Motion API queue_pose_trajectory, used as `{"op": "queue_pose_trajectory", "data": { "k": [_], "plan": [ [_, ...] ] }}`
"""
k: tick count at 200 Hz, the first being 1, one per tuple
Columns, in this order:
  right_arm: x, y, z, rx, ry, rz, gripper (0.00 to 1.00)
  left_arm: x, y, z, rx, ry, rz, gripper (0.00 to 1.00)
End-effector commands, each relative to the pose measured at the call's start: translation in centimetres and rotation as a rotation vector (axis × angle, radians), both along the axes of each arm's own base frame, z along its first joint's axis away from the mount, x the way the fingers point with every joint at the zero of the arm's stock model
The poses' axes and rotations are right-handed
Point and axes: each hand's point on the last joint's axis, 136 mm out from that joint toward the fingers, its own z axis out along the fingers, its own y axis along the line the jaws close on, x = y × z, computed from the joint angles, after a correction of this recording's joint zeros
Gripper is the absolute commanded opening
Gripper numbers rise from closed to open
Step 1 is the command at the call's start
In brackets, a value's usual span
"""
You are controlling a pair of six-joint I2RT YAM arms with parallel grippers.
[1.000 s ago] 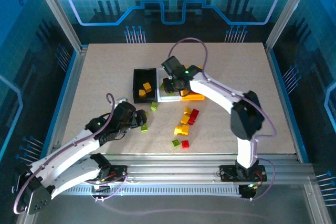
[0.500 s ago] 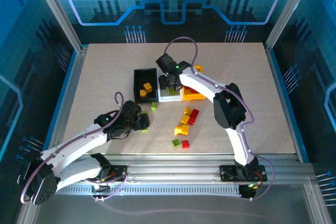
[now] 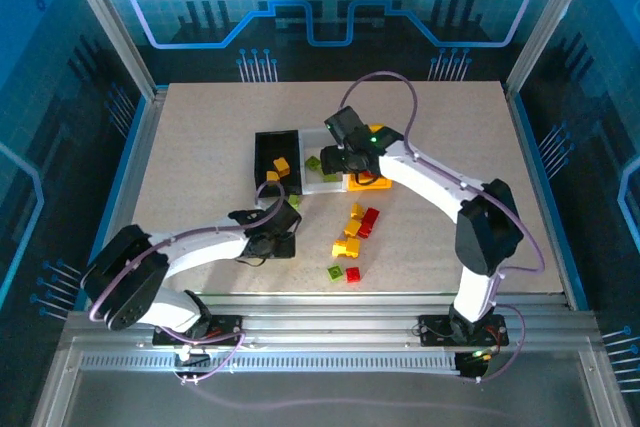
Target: Sort the legos into containers by color
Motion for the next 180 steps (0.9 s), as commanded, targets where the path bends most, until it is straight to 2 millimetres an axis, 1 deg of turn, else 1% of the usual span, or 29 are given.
{"op": "queue_pose_trajectory", "data": {
  "k": [1, 29, 35, 53, 69, 93, 107, 122, 141, 153, 164, 180],
  "plan": [
    [-0.5, -0.6, 1.5, 0.055, -0.033, -0.019, 0.67, 2.1, -0.3, 0.2, 0.038, -0.075, 0.008, 0.67],
    [-1.1, -1.2, 2.3, 0.07, -0.048, -0.023, 0.67, 2.9, 0.3, -0.7, 0.098, -0.096, 0.014, 0.62],
    [-1.2, -1.2, 2.3, 0.072, -0.049, -0.023, 0.67, 3.0, 0.4, -0.9, 0.107, -0.094, 0.014, 0.6],
    [-1.5, -1.4, 2.4, 0.077, -0.05, -0.024, 0.67, 2.9, 0.4, -1.3, 0.118, -0.083, 0.007, 0.48],
    [-1.7, -1.8, 2.3, 0.078, -0.047, -0.032, 0.67, 2.8, 0.3, -1.3, 0.109, -0.079, 0.009, 0.39],
    [-2.0, -2.5, 2.0, 0.084, -0.045, -0.051, 0.67, 2.3, 0.4, -0.3, 0.095, -0.089, 0.007, 0.33],
    [-2.1, -3.0, 1.9, 0.091, -0.04, -0.067, 0.67, 1.9, 0.0, 0.9, 0.078, -0.099, -0.006, 0.32],
    [-2.3, -3.9, 1.9, 0.1, -0.04, -0.089, 0.68, 1.4, -0.8, 2.9, 0.058, -0.121, -0.037, 0.31],
    [-2.6, -5.4, 2.1, 0.104, -0.051, -0.12, 0.67, 1.1, -2.4, 6.7, 0.027, -0.183, -0.086, 0.31],
    [-3.0, -6.6, 2.0, 0.102, -0.05, -0.147, 0.67, 1.7, -3.4, 9.0, -0.012, -0.22, -0.097, 0.31],
    [-3.3, -7.8, 1.7, 0.104, -0.046, -0.178, 0.67, 2.6, -4.3, 10.5, -0.036, -0.253, -0.108, 0.32],
    [-4.0, -9.4, 1.3, 0.111, -0.04, -0.218, 0.67, 5.0, -5.9, 12.4, -0.067, -0.298, -0.117, 0.32]
  ]
}}
